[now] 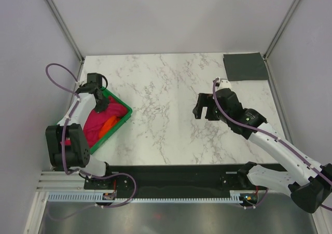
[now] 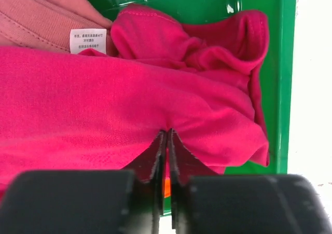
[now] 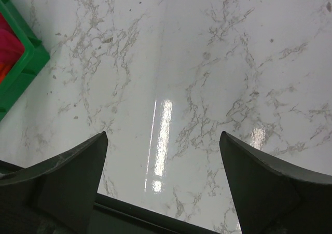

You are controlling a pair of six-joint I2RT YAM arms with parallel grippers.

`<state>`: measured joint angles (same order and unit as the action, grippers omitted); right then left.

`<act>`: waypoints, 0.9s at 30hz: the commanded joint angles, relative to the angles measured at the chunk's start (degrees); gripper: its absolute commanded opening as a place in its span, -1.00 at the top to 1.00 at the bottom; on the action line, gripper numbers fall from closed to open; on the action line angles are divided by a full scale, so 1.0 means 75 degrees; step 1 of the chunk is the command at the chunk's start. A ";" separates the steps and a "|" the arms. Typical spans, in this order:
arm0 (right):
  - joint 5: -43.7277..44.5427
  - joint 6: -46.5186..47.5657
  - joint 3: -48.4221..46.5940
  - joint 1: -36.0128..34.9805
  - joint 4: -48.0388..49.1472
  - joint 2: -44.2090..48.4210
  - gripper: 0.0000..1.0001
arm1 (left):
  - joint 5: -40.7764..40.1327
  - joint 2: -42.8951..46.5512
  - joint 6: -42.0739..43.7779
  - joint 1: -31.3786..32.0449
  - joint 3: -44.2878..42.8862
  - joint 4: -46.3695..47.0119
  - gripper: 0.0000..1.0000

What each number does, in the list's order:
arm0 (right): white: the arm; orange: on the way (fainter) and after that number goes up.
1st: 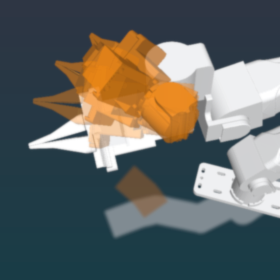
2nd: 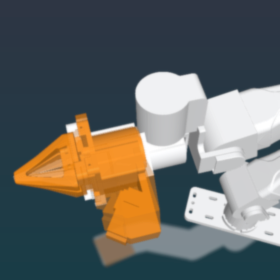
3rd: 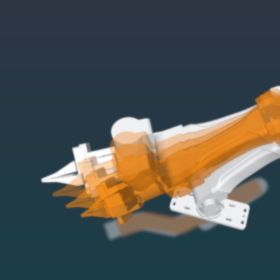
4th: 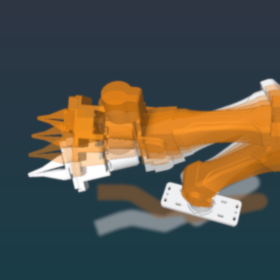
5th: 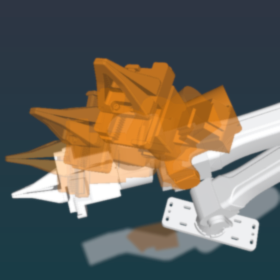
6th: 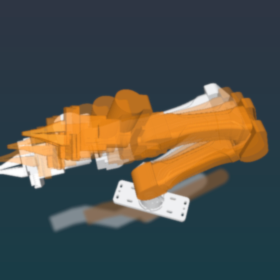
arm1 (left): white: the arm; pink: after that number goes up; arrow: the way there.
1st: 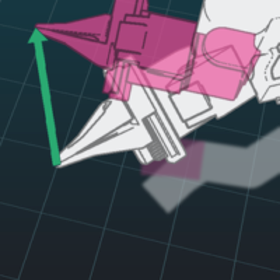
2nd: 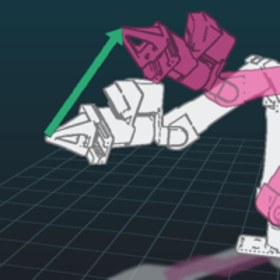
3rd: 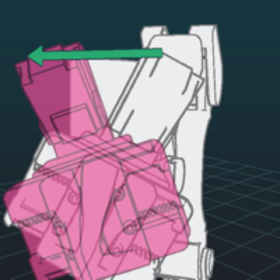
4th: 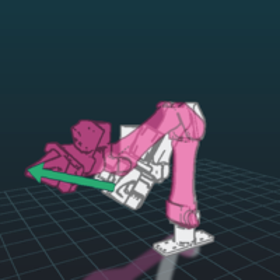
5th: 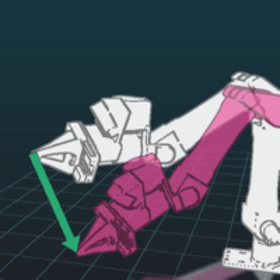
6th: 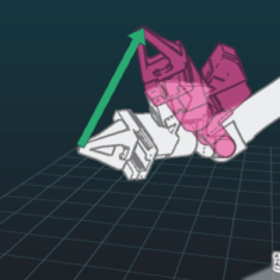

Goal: Fold and stack the t-shirts
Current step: Grab the tshirt from the pile, then move the tshirt to the center of the board

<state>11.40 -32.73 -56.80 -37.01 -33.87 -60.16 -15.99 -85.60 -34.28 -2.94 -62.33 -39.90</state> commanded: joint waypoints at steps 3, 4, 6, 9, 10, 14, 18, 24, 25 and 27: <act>-0.0301 0.0227 -0.0278 -0.0022 0.0203 0.0029 -0.96 | 0.0022 0.0080 0.0258 -0.0065 -0.0923 0.0340 0.95; -0.0313 0.0251 -0.0290 -0.0022 0.0203 0.0029 -0.96 | 0.0208 0.0198 0.0340 -0.0065 -0.1075 0.0351 0.95; -0.0324 0.0309 -0.0349 -0.0022 0.0226 0.0088 -0.96 | 0.0618 0.0653 0.0422 -0.0042 -0.1684 0.0375 0.95; -0.0336 0.0344 -0.0408 -0.0022 0.0320 0.0146 -0.96 | 0.1660 0.1042 0.0364 0.0180 -0.2948 0.0584 0.95; -0.0348 0.0379 -0.0431 -0.0022 0.0344 0.0158 -0.96 | 0.1988 0.1124 0.0329 0.0274 -0.3346 0.0655 0.95; -0.0185 0.0520 -0.0665 -0.0022 0.0426 0.0146 -0.96 | 0.4319 0.0833 -0.0080 0.1092 -0.6135 0.0773 0.95; 0.0202 0.0556 -0.0818 -0.0022 0.0426 0.0240 -0.96 | 0.5716 0.0399 -0.0269 0.2358 -0.8070 0.0855 0.95; 0.0449 0.0415 -0.0736 -0.0022 0.0426 0.0182 -0.96 | 0.5766 0.0888 0.0199 0.3626 -0.6835 0.1019 0.96; 0.0484 0.0345 -0.0689 -0.0022 0.0437 0.0193 -0.96 | 0.5649 0.0983 0.0235 0.3673 -0.5891 0.1042 0.95; 0.0670 0.0077 -0.0502 -0.0022 0.0426 0.0182 -0.96 | 0.5390 0.1194 0.0305 0.3697 -0.4890 0.1159 0.95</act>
<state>13.37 -30.11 -60.82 -37.01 -31.99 -59.13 24.21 -75.00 -33.85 24.43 -108.86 -29.69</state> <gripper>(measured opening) 0.979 0.028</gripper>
